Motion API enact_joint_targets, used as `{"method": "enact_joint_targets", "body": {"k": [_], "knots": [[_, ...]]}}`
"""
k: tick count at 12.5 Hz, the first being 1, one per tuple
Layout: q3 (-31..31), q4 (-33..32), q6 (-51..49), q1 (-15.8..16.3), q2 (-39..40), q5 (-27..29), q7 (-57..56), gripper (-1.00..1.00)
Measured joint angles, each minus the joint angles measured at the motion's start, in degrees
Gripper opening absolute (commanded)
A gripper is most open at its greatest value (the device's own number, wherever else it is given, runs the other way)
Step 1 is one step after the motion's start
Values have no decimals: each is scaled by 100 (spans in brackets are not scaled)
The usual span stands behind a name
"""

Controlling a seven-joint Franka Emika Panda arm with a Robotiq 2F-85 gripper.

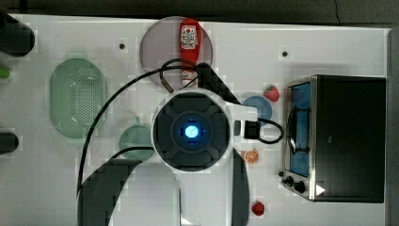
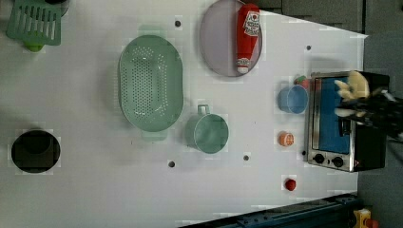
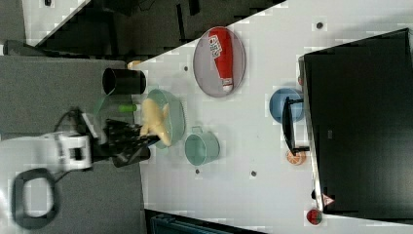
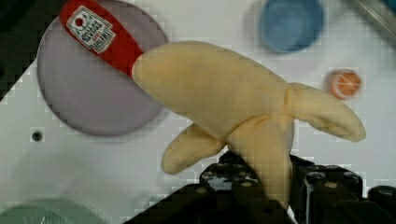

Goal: Pick banana from table and place on oven.

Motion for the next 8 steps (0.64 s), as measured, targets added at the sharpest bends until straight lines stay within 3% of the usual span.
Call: {"method": "enact_joint_targets", "body": {"k": [3,8], "knots": [[-320,666,-902,65,-28,20,-66,-50],[-1351,1293,-1067,-20,410,-127,-1092,-50]]}}
